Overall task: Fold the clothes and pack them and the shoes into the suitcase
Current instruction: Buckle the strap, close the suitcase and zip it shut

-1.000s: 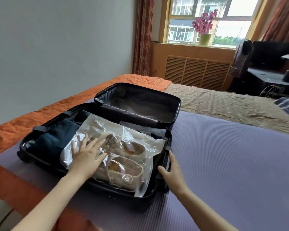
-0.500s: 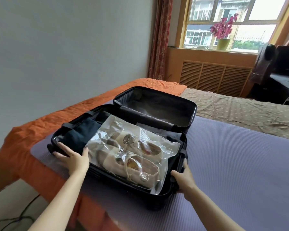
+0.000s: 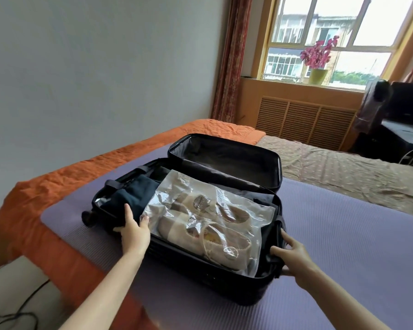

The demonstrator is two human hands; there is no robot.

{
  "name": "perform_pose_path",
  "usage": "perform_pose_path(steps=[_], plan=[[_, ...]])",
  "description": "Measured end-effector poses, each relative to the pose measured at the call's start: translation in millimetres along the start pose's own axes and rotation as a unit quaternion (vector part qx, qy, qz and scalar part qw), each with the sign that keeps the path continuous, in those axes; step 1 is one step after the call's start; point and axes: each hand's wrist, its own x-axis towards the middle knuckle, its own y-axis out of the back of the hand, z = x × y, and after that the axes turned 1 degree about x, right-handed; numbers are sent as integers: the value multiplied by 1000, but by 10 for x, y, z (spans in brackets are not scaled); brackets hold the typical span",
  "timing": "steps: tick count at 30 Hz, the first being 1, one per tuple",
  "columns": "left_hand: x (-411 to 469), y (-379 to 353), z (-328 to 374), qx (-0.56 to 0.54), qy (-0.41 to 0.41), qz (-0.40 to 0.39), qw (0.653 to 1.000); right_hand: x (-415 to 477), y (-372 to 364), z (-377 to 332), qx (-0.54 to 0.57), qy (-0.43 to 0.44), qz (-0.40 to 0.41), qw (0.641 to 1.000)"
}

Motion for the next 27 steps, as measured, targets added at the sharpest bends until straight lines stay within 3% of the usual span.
perform_pose_path(steps=[8, 18, 27], plan=[[-1143, -748, 245, -46, 25, -107, 993, -194, 1405, 460, 3, -34, 50, 998], [-2667, -1771, 373, -21, 34, -230, 972, -963, 3057, 1056, 5, -79, 135, 988], [-3399, -2102, 262, -32, 1, -302, 953, -1287, 3627, 1650, 46, -84, 184, 978]])
